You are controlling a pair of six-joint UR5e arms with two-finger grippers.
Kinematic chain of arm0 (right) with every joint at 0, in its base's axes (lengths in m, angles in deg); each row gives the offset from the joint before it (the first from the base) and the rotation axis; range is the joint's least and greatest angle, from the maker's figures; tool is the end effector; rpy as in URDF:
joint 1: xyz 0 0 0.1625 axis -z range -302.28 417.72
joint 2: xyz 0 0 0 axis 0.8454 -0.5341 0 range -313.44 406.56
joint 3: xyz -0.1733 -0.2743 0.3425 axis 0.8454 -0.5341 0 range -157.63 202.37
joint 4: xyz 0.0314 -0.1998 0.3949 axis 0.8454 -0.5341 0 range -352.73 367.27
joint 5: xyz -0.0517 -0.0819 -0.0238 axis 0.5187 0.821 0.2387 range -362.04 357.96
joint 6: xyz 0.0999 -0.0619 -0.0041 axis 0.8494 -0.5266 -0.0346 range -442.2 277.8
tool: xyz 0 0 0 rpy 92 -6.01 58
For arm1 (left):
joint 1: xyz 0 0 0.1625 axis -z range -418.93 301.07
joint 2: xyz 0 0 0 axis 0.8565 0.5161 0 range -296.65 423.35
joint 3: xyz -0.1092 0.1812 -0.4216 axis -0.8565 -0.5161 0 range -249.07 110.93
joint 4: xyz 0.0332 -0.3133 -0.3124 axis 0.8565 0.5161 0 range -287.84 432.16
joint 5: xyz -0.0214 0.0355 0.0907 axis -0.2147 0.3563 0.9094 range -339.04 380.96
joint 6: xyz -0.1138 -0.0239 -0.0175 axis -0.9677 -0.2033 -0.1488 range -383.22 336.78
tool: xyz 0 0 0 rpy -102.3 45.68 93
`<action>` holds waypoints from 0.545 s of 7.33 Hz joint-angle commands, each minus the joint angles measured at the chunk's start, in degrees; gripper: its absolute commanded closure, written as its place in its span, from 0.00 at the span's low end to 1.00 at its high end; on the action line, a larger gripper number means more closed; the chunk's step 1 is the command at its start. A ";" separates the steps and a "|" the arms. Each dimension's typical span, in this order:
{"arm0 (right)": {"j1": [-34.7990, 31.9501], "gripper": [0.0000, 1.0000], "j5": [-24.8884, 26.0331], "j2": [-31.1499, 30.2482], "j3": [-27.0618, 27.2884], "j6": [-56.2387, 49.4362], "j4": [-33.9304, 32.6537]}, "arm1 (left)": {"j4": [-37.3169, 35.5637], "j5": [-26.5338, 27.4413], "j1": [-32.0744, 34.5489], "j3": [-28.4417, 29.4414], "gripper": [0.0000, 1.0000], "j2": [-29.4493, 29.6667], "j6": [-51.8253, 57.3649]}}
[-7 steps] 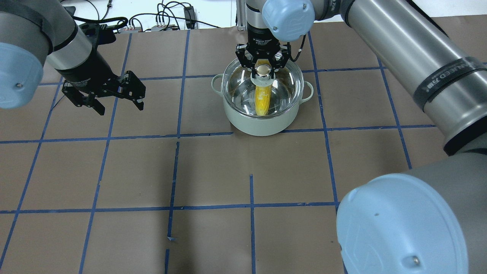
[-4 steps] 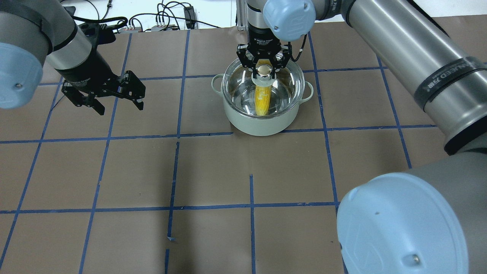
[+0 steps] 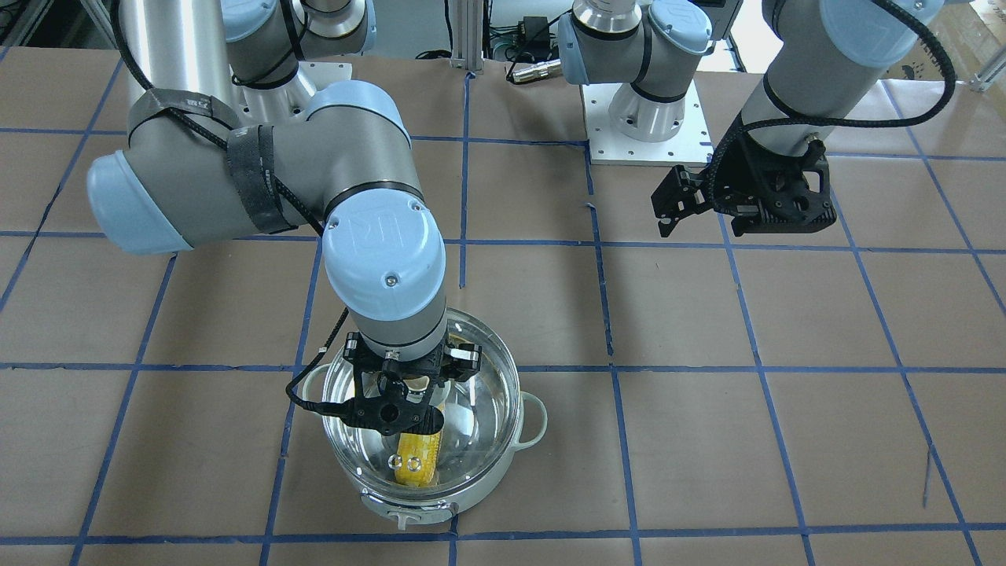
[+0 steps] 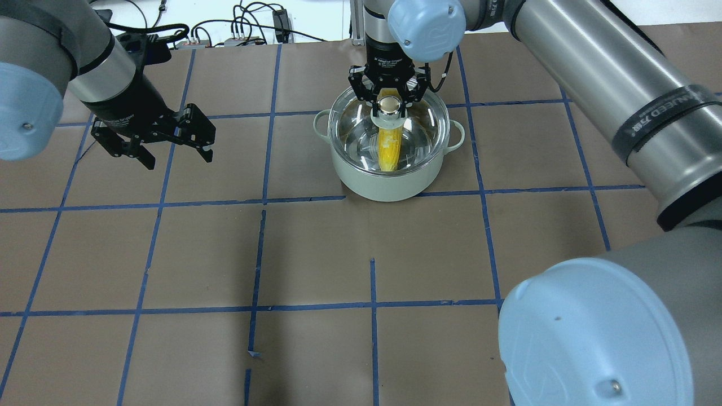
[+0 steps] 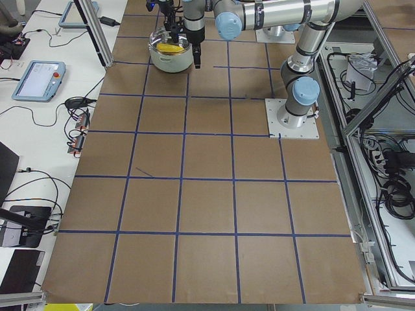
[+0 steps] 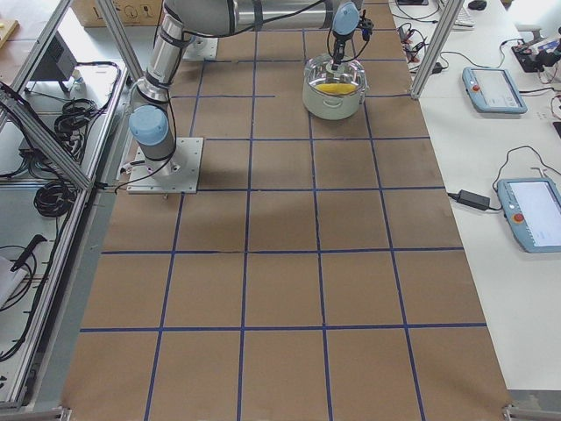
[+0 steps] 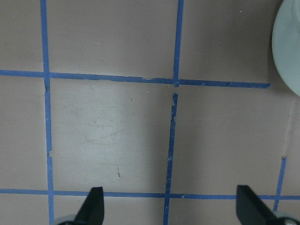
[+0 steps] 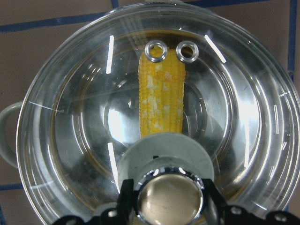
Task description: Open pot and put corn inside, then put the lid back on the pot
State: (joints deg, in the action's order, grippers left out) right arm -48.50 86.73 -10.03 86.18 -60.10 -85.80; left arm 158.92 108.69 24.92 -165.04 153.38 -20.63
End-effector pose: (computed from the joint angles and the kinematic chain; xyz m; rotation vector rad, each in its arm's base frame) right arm 0.3456 -0.7020 0.3786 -0.1620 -3.1315 -0.1184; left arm -0.0820 -0.5269 0.4678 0.0979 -3.0961 -0.0698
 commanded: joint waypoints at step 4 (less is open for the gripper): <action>0.31 0.52 -0.09 0.68 -0.09 -0.57 -0.28 | -0.01 6.14 0.00 -0.35 0.00 -0.29 0.14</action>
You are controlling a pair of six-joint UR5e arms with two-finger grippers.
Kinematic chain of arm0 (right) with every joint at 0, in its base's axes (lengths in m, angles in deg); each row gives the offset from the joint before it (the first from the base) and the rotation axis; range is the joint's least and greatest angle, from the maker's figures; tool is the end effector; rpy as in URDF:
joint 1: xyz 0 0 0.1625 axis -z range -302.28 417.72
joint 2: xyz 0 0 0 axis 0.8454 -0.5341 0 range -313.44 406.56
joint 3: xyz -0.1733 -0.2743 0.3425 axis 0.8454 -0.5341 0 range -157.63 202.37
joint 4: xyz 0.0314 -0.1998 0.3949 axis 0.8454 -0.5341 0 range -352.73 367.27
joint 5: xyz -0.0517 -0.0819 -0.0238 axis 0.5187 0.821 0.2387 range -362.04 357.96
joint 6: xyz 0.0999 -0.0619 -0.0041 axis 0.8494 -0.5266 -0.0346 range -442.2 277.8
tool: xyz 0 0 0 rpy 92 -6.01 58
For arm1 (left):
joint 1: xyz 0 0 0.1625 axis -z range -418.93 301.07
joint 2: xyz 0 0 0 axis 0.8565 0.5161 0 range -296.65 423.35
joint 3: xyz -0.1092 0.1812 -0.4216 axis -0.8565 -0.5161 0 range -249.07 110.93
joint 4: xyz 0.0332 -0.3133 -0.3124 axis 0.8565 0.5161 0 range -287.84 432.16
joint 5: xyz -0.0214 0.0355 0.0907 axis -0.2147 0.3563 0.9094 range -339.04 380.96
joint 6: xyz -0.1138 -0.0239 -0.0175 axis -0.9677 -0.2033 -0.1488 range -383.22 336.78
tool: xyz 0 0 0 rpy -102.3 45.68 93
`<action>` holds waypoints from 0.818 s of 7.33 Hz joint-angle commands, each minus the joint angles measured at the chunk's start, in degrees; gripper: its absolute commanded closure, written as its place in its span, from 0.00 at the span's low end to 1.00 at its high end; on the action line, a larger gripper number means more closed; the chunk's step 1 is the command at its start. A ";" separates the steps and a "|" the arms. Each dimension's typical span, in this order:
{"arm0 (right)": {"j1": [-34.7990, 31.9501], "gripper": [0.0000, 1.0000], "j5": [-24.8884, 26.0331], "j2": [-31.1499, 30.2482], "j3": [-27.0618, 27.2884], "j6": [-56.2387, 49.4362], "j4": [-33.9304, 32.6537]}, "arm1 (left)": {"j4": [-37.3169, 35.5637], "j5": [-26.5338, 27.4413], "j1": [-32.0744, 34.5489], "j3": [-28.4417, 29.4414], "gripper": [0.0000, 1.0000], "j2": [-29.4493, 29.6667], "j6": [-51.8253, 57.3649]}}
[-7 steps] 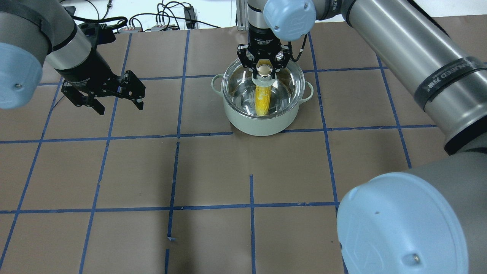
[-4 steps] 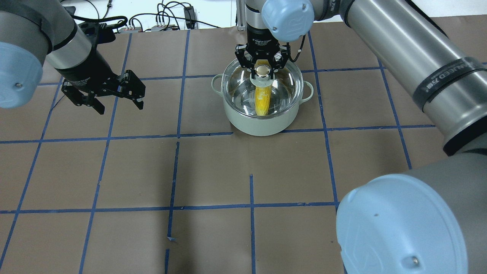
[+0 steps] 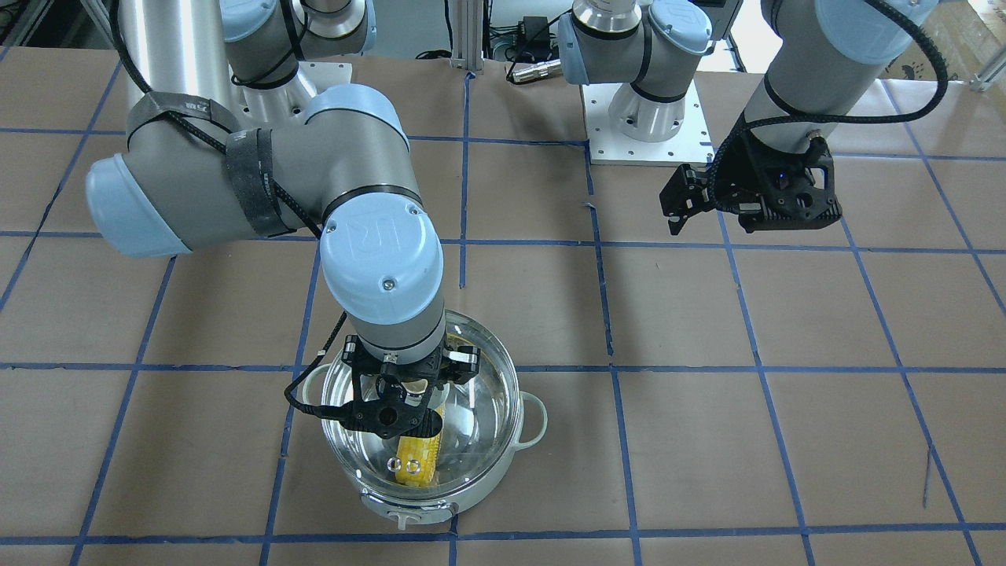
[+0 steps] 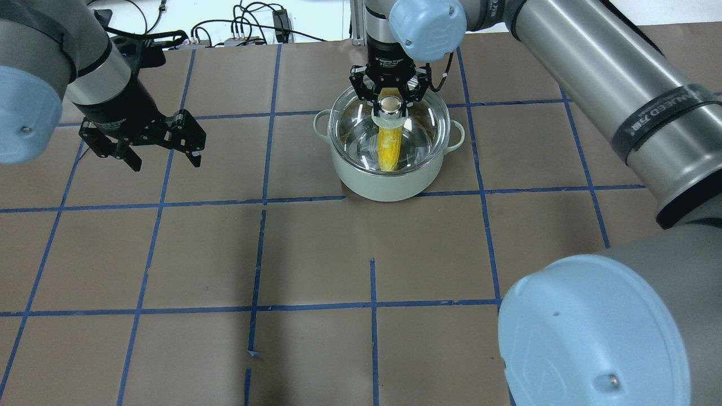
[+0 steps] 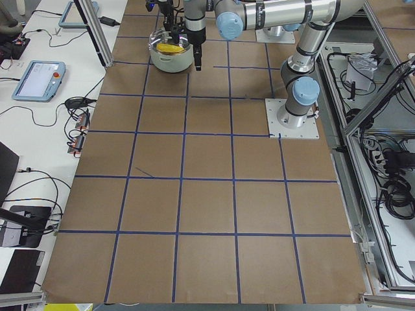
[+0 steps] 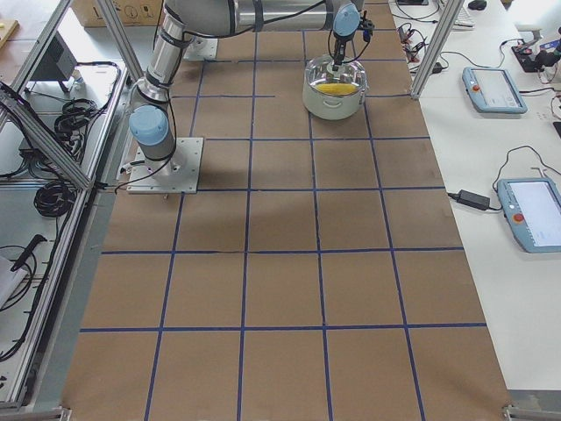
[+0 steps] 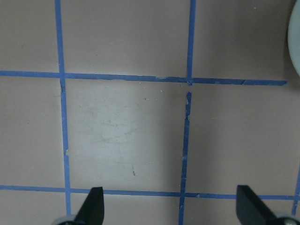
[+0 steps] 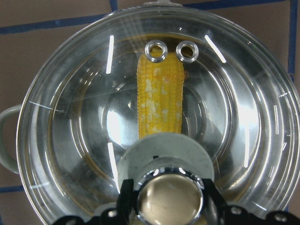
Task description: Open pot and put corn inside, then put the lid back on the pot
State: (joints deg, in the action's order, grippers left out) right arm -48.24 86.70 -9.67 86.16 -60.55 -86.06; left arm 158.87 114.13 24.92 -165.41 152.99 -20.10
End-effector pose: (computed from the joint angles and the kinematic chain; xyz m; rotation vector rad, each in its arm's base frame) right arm 0.3430 -0.7055 0.3743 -0.1569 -3.1322 -0.1208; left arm -0.0712 -0.5227 0.4681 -0.0799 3.0882 0.0792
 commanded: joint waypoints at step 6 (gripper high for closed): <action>1.80 0.00 -1.12 -0.47 -3.21 -4.23 -0.10 | -0.05 0.26 0.00 -0.25 0.00 -0.08 -0.39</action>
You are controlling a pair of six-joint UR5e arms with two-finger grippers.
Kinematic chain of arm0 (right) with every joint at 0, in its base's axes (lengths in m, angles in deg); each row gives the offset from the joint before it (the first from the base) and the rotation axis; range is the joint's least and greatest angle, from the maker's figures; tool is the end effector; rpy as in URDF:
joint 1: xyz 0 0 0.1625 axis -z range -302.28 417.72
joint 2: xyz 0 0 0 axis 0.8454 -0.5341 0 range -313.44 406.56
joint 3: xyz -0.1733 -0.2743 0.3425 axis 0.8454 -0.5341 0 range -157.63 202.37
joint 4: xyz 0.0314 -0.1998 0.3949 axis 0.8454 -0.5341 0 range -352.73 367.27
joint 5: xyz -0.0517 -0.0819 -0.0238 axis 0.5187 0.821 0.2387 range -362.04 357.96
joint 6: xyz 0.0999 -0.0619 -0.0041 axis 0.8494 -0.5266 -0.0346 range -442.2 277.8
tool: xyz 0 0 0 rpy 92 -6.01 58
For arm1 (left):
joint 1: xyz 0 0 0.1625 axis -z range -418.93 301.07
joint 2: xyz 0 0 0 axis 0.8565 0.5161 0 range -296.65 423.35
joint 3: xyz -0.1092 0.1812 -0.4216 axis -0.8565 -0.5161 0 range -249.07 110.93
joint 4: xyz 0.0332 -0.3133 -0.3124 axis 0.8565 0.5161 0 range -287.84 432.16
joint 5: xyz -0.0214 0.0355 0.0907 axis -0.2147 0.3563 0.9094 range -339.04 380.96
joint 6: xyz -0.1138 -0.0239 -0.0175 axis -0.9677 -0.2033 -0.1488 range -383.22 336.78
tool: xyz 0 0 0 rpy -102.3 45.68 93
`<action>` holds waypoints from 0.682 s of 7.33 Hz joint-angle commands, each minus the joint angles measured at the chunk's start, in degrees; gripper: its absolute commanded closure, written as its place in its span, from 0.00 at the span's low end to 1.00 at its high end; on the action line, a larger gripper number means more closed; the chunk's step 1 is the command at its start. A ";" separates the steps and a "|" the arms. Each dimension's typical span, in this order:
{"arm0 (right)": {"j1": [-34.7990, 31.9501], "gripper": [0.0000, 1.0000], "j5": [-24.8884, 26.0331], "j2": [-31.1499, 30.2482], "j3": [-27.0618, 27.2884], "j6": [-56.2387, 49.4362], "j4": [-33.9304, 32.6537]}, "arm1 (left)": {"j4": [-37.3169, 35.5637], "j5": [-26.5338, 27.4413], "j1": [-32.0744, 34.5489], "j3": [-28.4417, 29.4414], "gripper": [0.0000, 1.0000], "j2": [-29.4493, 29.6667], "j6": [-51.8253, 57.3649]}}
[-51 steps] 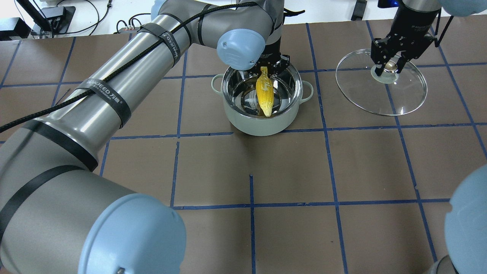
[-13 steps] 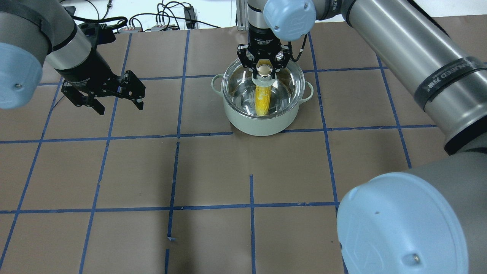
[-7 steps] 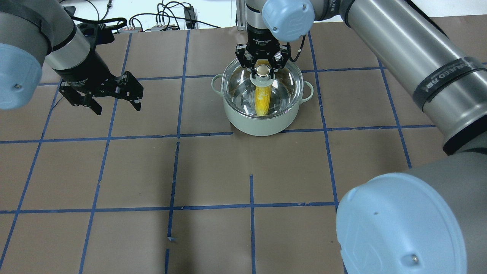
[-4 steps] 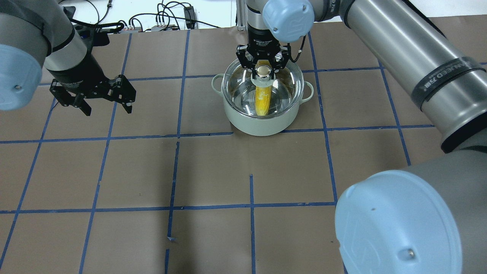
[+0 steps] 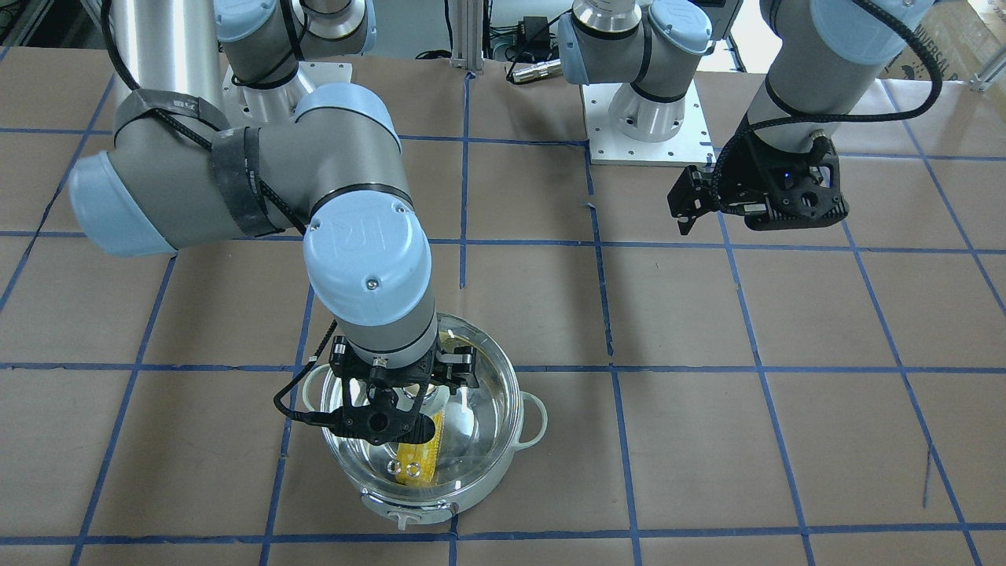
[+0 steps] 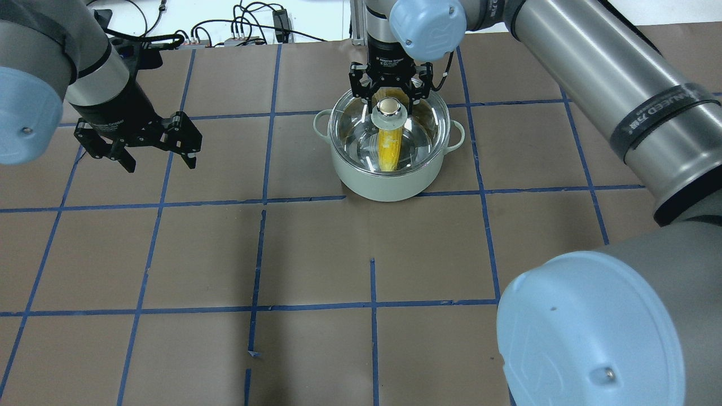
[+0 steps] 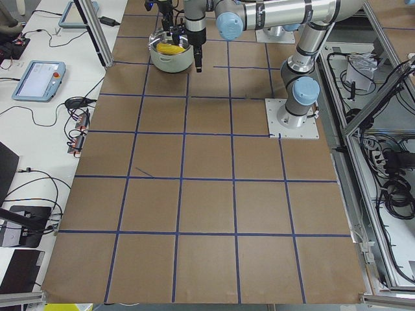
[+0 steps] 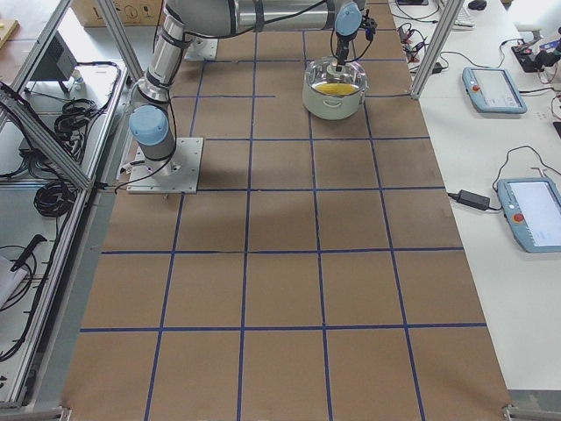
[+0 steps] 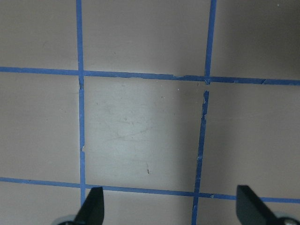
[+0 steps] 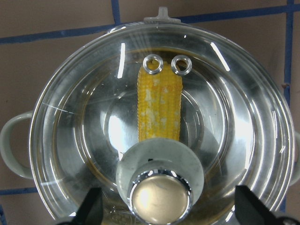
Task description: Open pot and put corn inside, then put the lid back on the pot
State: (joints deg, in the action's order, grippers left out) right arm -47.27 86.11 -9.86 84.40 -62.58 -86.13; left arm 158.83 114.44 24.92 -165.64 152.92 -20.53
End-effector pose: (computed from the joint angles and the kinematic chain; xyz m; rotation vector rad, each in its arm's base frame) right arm 0.3334 -0.7154 0.3928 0.1271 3.1190 0.0725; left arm -0.0707 -0.5216 0.4668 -0.0910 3.0824 0.0827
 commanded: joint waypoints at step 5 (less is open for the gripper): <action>5.93 0.18 3.25 -2.28 2.37 -15.48 0.94 | -0.01 -0.05 0.00 -0.10 0.00 -0.01 0.38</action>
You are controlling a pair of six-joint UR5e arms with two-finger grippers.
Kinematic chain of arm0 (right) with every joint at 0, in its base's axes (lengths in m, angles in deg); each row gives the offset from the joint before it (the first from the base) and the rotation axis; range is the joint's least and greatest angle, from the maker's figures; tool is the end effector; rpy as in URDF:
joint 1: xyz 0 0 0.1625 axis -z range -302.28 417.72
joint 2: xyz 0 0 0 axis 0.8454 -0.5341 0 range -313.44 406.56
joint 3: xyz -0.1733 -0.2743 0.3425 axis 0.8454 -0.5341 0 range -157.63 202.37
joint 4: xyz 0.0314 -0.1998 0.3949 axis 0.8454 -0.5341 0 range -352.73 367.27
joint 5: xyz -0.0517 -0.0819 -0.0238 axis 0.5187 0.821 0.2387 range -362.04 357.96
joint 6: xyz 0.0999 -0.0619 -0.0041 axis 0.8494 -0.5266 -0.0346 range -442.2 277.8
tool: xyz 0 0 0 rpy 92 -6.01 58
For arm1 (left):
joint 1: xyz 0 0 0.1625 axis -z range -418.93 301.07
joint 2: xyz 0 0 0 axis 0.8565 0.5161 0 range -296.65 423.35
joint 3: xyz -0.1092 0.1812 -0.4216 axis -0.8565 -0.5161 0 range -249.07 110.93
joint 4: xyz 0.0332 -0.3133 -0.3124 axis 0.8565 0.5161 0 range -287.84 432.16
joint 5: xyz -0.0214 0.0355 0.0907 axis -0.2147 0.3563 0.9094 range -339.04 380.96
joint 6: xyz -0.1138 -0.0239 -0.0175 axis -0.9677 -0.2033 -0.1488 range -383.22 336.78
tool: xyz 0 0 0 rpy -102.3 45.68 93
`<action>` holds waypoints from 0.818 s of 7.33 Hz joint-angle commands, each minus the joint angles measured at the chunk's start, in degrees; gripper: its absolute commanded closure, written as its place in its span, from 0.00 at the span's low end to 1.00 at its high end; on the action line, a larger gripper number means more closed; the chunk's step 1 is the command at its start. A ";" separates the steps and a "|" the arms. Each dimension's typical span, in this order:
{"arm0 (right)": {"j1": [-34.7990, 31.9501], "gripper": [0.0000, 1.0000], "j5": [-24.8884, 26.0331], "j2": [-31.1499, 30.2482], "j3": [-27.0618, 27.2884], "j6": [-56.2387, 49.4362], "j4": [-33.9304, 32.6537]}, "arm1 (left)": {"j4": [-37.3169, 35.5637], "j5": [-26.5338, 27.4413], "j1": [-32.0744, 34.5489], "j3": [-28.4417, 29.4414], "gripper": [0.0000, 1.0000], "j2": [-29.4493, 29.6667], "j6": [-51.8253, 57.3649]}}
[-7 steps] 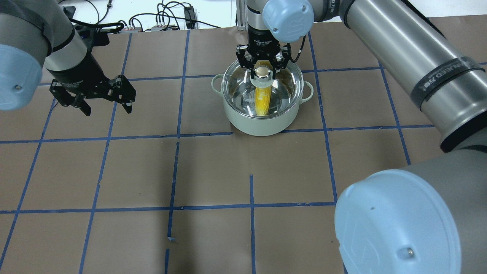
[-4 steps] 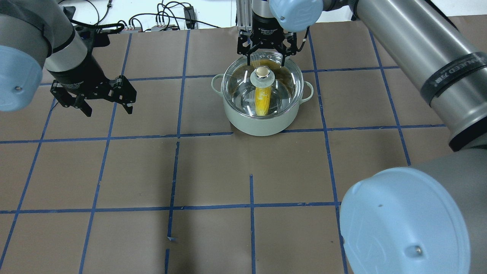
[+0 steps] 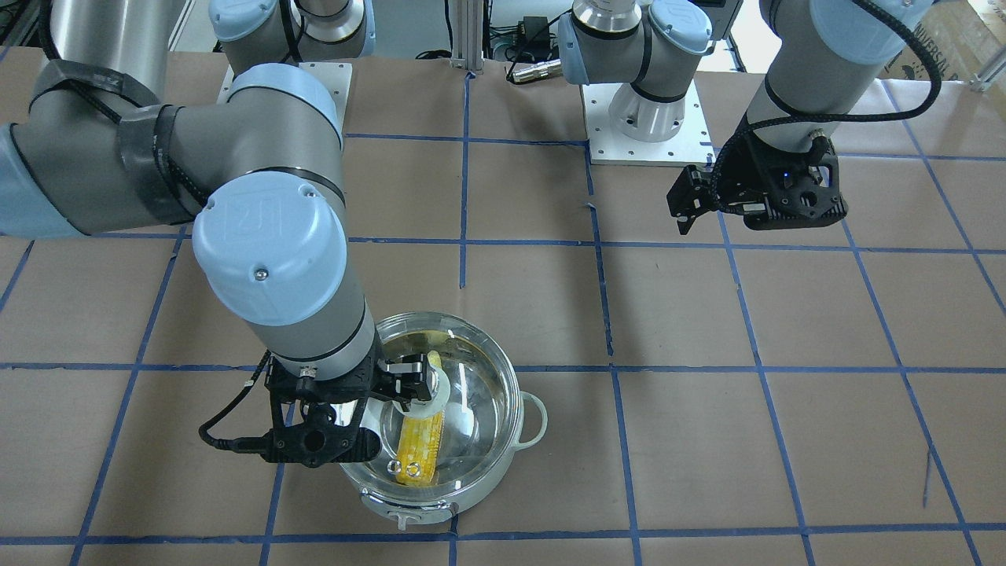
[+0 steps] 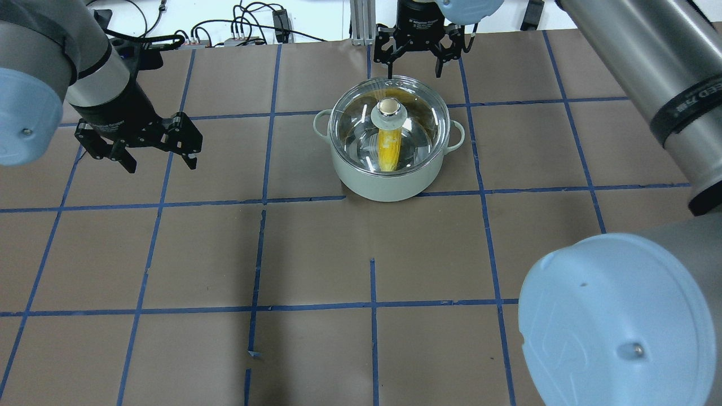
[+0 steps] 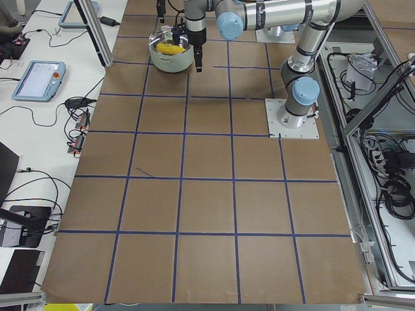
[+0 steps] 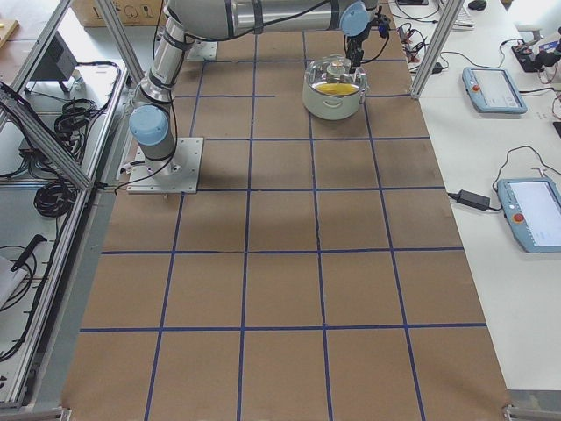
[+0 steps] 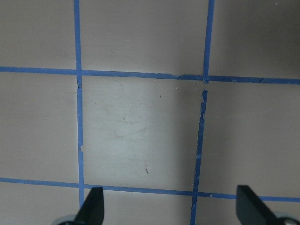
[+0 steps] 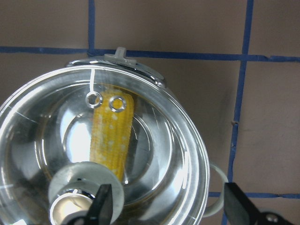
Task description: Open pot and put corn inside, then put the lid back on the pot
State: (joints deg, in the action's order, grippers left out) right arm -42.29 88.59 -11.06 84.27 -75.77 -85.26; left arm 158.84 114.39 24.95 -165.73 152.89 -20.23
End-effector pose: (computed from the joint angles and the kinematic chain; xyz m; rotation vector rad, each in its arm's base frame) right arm 0.2639 -0.7361 0.4087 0.0979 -3.1243 -0.0448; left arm -0.0711 -0.5212 0.4662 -0.0821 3.0837 0.0847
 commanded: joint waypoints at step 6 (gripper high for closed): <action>4.20 0.80 -0.19 -6.55 16.15 -5.56 -5.12 | -0.02 -0.09 -0.02 -0.11 0.00 -0.06 0.35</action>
State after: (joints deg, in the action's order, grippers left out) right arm -37.88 88.48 -17.31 99.67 -81.63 -89.80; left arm 158.83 114.31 24.94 -165.83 152.89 -19.98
